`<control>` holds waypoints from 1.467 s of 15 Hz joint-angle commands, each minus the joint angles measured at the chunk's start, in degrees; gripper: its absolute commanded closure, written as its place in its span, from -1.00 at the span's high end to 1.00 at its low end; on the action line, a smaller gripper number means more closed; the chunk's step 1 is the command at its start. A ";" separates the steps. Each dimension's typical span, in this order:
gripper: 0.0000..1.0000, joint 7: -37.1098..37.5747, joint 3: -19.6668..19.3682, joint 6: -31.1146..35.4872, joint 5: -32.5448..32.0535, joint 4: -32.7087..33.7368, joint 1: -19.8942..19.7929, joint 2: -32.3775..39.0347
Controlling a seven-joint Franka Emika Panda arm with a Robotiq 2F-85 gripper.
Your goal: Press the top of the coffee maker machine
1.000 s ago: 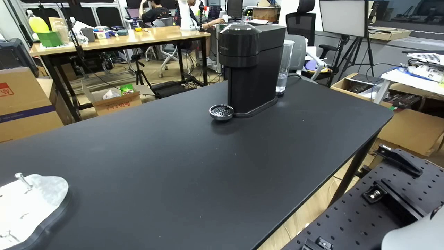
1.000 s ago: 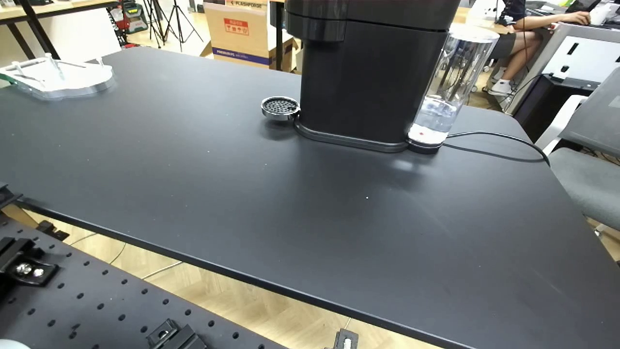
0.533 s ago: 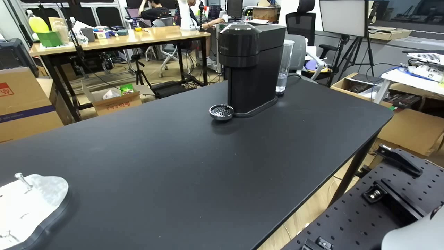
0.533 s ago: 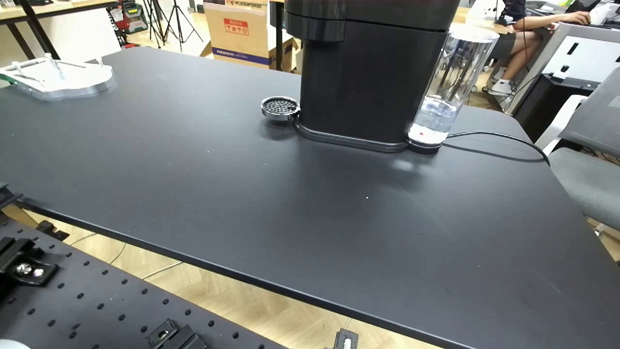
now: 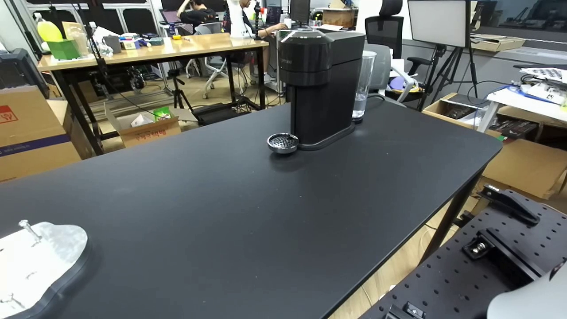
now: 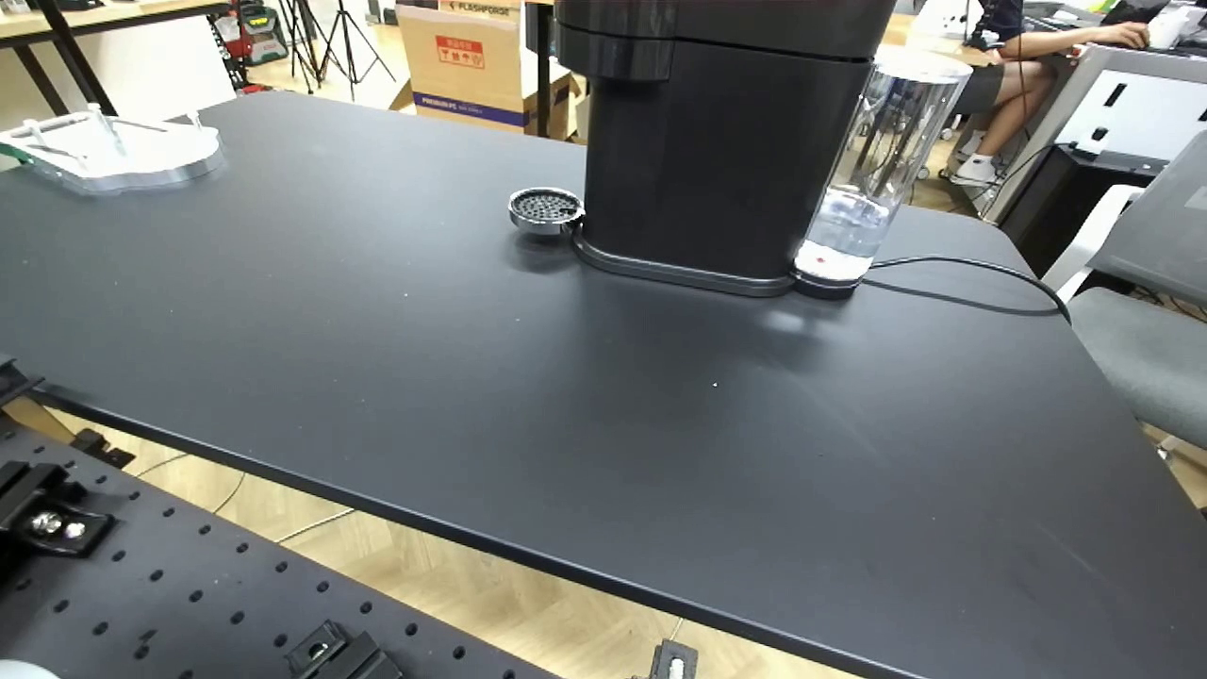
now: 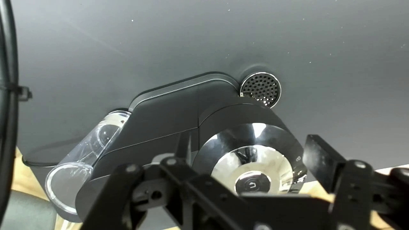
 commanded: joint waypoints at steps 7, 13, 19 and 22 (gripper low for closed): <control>-0.66 1.00 -0.57 -3.29 0.66 13.85 -0.14 14.13; -1.00 0.63 -0.32 -5.83 0.97 16.99 -0.25 17.57; -1.00 -0.18 0.13 -5.66 2.37 18.43 -0.16 19.45; -1.00 -0.71 0.80 -4.97 2.49 19.82 0.23 20.16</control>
